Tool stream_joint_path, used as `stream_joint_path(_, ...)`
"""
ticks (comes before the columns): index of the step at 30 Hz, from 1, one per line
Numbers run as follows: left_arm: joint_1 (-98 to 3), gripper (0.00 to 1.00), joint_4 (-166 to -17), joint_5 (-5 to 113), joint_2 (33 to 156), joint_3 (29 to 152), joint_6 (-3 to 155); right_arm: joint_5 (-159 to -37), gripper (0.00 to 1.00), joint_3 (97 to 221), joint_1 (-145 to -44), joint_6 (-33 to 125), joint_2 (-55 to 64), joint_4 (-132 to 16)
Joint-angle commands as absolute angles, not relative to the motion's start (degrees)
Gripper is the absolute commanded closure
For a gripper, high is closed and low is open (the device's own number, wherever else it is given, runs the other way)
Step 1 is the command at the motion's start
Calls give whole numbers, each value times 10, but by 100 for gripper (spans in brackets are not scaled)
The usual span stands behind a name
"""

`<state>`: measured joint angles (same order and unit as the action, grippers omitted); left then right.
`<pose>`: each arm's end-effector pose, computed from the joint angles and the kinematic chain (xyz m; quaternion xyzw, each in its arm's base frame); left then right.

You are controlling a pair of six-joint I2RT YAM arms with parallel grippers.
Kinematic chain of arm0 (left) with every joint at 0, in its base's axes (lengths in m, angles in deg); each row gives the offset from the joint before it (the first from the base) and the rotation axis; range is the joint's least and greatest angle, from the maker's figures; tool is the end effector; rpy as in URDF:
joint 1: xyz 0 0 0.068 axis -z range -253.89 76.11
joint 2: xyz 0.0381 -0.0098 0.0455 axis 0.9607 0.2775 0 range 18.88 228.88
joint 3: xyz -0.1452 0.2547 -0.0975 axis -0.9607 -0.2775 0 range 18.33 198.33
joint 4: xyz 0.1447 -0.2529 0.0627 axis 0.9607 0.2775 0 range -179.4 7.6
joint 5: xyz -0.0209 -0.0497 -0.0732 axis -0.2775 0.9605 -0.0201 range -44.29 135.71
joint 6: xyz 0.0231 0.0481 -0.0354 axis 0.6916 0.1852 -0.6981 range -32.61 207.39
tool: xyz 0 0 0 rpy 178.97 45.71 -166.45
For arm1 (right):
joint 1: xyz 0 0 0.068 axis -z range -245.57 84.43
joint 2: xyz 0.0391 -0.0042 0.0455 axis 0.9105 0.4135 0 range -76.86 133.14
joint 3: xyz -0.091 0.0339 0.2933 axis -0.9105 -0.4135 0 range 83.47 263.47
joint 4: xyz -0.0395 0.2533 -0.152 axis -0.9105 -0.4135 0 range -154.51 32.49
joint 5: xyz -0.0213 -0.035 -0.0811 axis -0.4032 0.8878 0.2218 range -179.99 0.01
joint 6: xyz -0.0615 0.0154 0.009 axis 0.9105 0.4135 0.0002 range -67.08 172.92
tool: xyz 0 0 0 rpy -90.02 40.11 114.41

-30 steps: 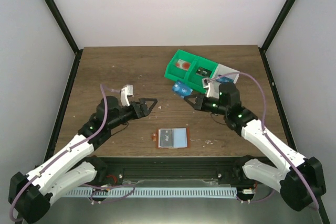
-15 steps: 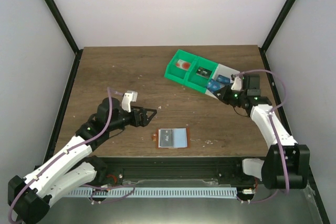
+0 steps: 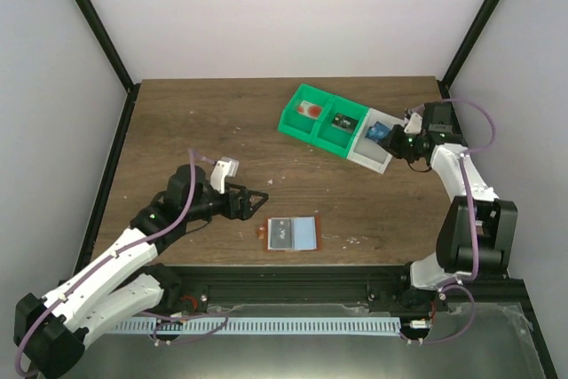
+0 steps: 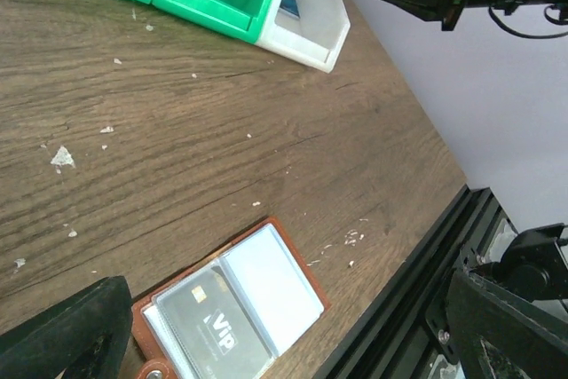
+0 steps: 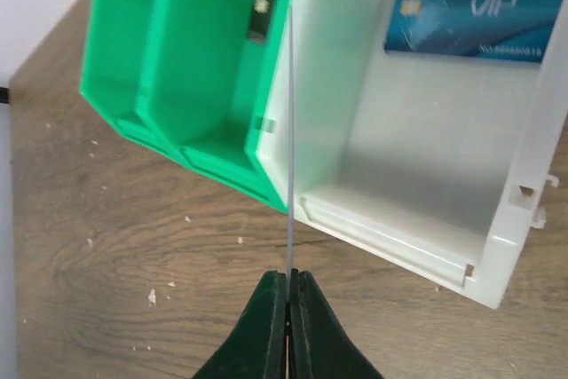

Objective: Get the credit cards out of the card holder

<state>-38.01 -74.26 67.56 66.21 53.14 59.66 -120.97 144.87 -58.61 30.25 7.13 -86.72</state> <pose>0.1611 -0.1392 0.2762 0.1576 0.8310 -0.4056 0.3464 0.3460 -0.0166 0.2679 0.1484 0.9027 0.2931 0.2779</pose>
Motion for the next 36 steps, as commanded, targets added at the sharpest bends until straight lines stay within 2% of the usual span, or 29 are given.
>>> stream_joint_path(1,-383,2,-754,691,661,530,611,-1202,100,1489,-581,320,109,-909)
stream_joint_path(16,-382,2,-749,637,617,526,606,-1177,97,1616,-570,339,242,-969)
stream_joint_path(36,-384,2,-749,618,598,523,605,-1180,97,1685,-570,326,335,-955)
